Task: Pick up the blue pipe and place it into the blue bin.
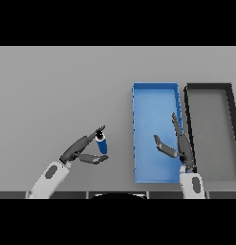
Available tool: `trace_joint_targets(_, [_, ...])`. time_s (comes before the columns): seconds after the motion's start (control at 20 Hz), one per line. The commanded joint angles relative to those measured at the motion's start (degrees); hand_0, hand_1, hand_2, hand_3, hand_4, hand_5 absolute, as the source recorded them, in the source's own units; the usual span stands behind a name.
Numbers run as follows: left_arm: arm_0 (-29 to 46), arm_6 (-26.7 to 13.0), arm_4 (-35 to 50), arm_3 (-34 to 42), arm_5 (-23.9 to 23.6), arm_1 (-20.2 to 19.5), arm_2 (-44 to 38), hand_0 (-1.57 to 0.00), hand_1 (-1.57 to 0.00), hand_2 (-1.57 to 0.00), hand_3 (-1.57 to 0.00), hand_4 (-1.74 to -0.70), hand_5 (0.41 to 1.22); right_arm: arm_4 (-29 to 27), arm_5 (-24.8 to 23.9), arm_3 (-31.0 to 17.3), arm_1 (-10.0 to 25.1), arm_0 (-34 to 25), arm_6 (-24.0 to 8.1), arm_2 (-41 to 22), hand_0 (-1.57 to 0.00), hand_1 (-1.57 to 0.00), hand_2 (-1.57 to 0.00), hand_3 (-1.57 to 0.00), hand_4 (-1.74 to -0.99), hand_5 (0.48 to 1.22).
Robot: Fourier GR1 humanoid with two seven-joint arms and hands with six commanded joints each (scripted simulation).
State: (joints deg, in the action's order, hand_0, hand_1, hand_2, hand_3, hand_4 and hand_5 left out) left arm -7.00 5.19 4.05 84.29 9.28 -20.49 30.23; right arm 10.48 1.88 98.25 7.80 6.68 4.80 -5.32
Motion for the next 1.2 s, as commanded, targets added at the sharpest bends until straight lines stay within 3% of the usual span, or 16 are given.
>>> trace_joint_targets(0.0, [-1.26, -0.44, -0.39, -1.60, -0.05, 0.97, 0.11, 0.00, 0.00, 0.00, 0.00, -1.12, 0.456, 0.18, -0.03, 0.32, 0.03, 0.81, 0.75, -0.10, 0.00, 0.00, 0.00, 0.00, -1.211, 0.634])
trace_joint_targets(0.2, [-2.25, -1.52, -4.25, -3.60, -2.13, 2.79, 2.04, 0.00, 0.00, 0.00, 0.00, -1.05, 0.418, -0.48, 0.16, 1.03, 0.25, 1.05, 0.90, 0.29, 0.00, 0.00, 0.00, 0.00, -1.221, 0.645])
trace_joint_targets(0.3, [-2.39, -0.47, -3.39, -5.41, -1.56, 4.67, 2.16, 0.00, 0.00, 0.00, 0.00, -1.08, 0.428, 0.02, -0.26, 0.93, 0.74, 0.30, -0.49, 0.60, 0.00, 0.00, 0.00, 0.00, -1.207, 0.646])
trace_joint_targets(0.4, [-3.18, 1.36, -2.83, -6.73, -1.63, 5.86, 1.61, 0.00, 0.00, 0.00, 0.00, -1.11, 0.463, -0.30, 0.25, 0.73, 0.94, 1.51, 1.23, 0.64, 0.00, 0.00, 0.00, 0.00, -1.207, 0.650])
trace_joint_targets(0.5, [-3.22, 2.15, -0.80, -7.49, -1.37, 7.91, 0.93, 0.00, -0.04, -0.15, -0.12, -1.19, 0.550, 0.17, 0.13, 1.05, 0.81, 1.59, 1.54, 0.29, 0.00, 0.00, 0.00, 0.00, -1.213, 0.655])
trace_joint_targets(0.55, [-3.24, 2.87, 0.13, -8.44, -1.08, 8.59, 0.39, -0.01, -0.16, -0.31, -0.28, -1.24, 0.613, -0.04, 0.11, 0.71, 0.36, 1.50, 1.48, 0.18, 0.00, 0.00, 0.00, 0.00, -1.217, 0.655])
trace_joint_targets(0.6, [-3.13, 3.48, 1.41, -8.65, -0.73, 9.22, -0.21, -0.12, -0.32, -0.49, -0.53, -1.28, 0.735, -0.20, -0.01, 0.83, 0.59, 1.81, 1.62, 0.56, 0.00, 0.00, 0.00, 0.00, -1.220, 0.656])
trace_joint_targets(0.65, [-3.16, 4.12, 1.64, -9.41, -0.98, 9.93, -0.40, -0.36, -0.55, -0.69, -0.74, -1.37, 0.832, -0.15, -0.07, 0.75, 0.58, 1.49, 1.50, 0.55, 0.00, 0.00, 0.00, 0.00, -1.220, 0.656])
trace_joint_targets(0.75, [-3.22, 3.48, 1.92, -9.45, -0.70, 10.33, -0.23, -0.80, -0.92, -1.01, -1.03, -1.50, 0.972, -0.26, 0.24, 0.21, 0.74, 0.84, 1.10, 0.56, 0.00, 0.00, 0.00, 0.00, -1.224, 0.658])
trace_joint_targets(0.85, [-2.55, 3.48, 0.98, -8.26, -0.89, 10.91, 0.92, -1.07, -1.15, -1.21, -1.19, -1.58, 1.062, -1.24, 0.83, 0.09, 0.78, 0.89, 1.25, 0.86, 0.00, 0.00, 0.00, 0.00, -1.233, 0.660])
trace_joint_targets(0.9, [-2.29, 3.97, 0.04, -7.64, -1.96, 11.09, 1.39, -1.17, -1.24, -1.28, -1.27, -1.55, 1.094, -1.20, 0.87, 0.07, 0.77, 1.00, 0.91, 0.81, 0.00, 0.00, 0.00, 0.00, -1.228, 0.656])
trace_joint_targets(1.15, [-1.54, 6.48, -1.69, -4.22, -3.08, 11.55, 1.25, -1.44, -1.46, -1.48, -1.47, -1.48, 1.179, -1.54, 0.84, -0.65, 0.76, -0.37, -0.25, 1.15, 0.00, 0.00, 0.00, 0.00, -1.217, 0.631])
